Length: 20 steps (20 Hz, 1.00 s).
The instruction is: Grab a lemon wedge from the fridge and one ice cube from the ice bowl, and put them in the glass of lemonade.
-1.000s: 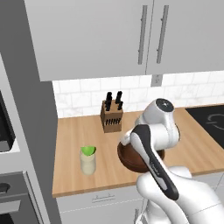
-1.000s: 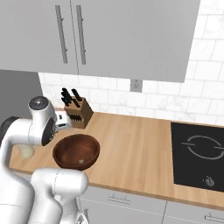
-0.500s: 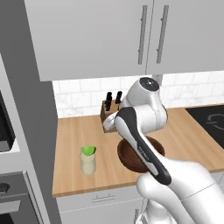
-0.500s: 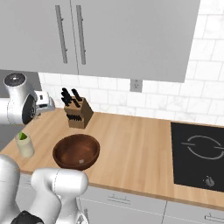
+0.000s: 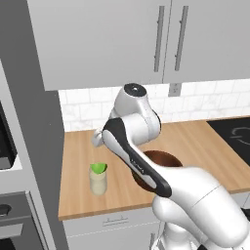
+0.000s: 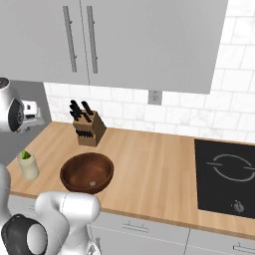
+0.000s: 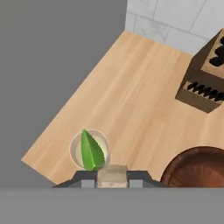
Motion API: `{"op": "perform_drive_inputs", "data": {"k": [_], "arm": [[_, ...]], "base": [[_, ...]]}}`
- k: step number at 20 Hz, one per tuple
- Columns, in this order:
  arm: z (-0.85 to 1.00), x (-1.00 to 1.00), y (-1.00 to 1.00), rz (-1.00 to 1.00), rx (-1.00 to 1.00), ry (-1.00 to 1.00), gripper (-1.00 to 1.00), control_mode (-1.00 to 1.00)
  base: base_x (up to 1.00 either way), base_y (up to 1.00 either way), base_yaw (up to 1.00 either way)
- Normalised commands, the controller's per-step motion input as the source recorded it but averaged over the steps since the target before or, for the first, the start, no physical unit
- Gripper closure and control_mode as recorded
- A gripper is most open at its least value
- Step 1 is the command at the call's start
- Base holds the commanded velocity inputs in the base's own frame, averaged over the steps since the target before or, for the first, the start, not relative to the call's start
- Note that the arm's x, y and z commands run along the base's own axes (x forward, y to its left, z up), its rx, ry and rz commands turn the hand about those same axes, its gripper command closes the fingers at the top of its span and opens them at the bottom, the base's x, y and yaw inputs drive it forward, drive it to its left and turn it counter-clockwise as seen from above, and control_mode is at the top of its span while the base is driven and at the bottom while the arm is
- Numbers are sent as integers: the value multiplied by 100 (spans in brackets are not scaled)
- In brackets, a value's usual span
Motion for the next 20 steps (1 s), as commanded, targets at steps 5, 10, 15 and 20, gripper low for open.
{"op": "perform_drive_inputs", "data": {"k": [5, 10, 15, 20], "arm": [[-41, 0, 33, 1, 0, 0, 100, -100], [-41, 11, 29, 0, 0, 0, 100, -100], [-2, 4, 17, 0, 0, 1, 100, -100], [-5, 0, 3, 0, 0, 0, 100, -100]], "base": [[0, 0, 0], [0, 0, 0], [0, 0, 0], [0, 0, 0]]}}
